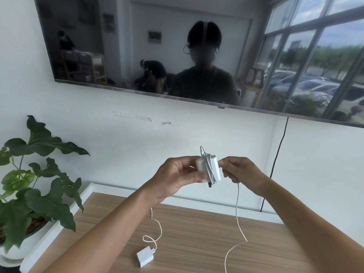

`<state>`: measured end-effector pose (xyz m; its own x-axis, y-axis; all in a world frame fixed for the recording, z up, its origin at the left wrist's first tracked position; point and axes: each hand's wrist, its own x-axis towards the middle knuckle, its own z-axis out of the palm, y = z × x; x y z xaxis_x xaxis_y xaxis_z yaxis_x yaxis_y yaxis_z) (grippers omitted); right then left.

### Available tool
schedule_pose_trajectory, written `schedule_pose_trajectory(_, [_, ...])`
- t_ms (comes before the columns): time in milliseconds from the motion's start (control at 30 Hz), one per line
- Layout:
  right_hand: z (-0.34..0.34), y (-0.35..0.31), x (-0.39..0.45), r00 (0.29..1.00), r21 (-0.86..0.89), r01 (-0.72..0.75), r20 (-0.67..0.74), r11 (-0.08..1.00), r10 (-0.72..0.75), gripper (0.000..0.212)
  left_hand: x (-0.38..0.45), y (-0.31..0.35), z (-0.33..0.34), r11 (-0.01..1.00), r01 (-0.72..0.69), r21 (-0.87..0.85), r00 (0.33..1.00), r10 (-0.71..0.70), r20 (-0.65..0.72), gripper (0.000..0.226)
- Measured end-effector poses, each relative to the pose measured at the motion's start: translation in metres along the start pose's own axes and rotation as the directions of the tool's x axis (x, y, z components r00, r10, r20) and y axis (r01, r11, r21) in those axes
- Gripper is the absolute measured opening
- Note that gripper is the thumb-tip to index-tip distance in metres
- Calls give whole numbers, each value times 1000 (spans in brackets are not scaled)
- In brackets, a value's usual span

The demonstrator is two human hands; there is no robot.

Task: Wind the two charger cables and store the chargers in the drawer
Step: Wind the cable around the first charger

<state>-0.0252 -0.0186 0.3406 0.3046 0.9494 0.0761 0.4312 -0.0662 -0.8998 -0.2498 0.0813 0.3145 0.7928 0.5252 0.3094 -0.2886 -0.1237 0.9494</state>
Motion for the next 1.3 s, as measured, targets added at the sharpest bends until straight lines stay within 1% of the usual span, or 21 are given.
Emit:
schedule_pose_trajectory(67, [8,5,-5,1000,18,-10,24,1000,9,41,2,0,3,999,-12,-41,1000,12,12,35])
schedule_pose_trajectory(133, [14,10,-11,999,34,-21,43,999,19,47,6,0,3,996,-33,-79,999,35,13,32])
schedule_pose_trajectory(200, [17,14,-16,999,26,-29,43,999,28,37,9,0,0,992,-44,-119,999,42,-16,28])
schedule_pose_trajectory(267, [18,17,-19,999,-10,-40,34,999,40,30,12,-1,-5,990,-43,-137,997,34,-67,31])
schedule_pose_trajectory(333, [18,19,-25,999,-85,-34,33,996,37,30,13,-3,-10,988,-39,-152,990,18,-137,34])
schedule_pose_trajectory(433, [23,12,-39,994,-249,21,107,968,6,27,15,-8,-19,983,-38,-182,974,-4,-227,27])
schedule_pose_trajectory(533, [29,-3,-55,978,-406,133,201,904,-53,23,14,-14,-26,988,-16,-155,962,-27,-272,28])
schedule_pose_trajectory(633, [29,-21,-66,959,-577,256,254,776,-127,23,13,-19,-28,997,19,-73,952,-41,-304,20])
schedule_pose_trajectory(767, [28,-39,-72,915,-648,402,316,647,-251,26,14,-14,-29,990,74,120,936,-28,-350,18])
schedule_pose_trajectory(833, [25,-47,-71,887,-657,462,341,596,-311,31,13,-11,-31,969,107,221,941,-27,-338,19])
schedule_pose_trajectory(900, [21,-52,-68,869,-665,493,341,562,-359,34,13,-10,-33,939,126,319,955,-28,-296,16])
schedule_pose_trajectory(967, [19,-56,-62,846,-675,524,342,521,-408,33,12,-10,-33,888,131,441,970,-22,-243,13])
schedule_pose_trajectory(1033, [20,-60,-57,826,-676,548,345,493,-446,29,11,-9,-30,844,124,521,981,-24,-195,13])
schedule_pose_trajectory(1100, [20,-64,-50,826,-663,547,328,511,-459,25,10,-6,-24,819,112,563,987,-24,-161,15])
schedule_pose_trajectory(1200, [17,-69,-38,847,-659,513,287,549,-447,22,8,-3,-20,796,80,600,995,-26,-99,8])
schedule_pose_trajectory(1267, [15,-70,-31,867,-655,482,258,582,-427,21,6,-3,-20,797,80,599,997,-61,-51,11])
schedule_pose_trajectory(1300, [13,-69,-28,879,-644,461,235,611,-415,19,4,-2,-19,797,80,599,997,-77,-30,16])
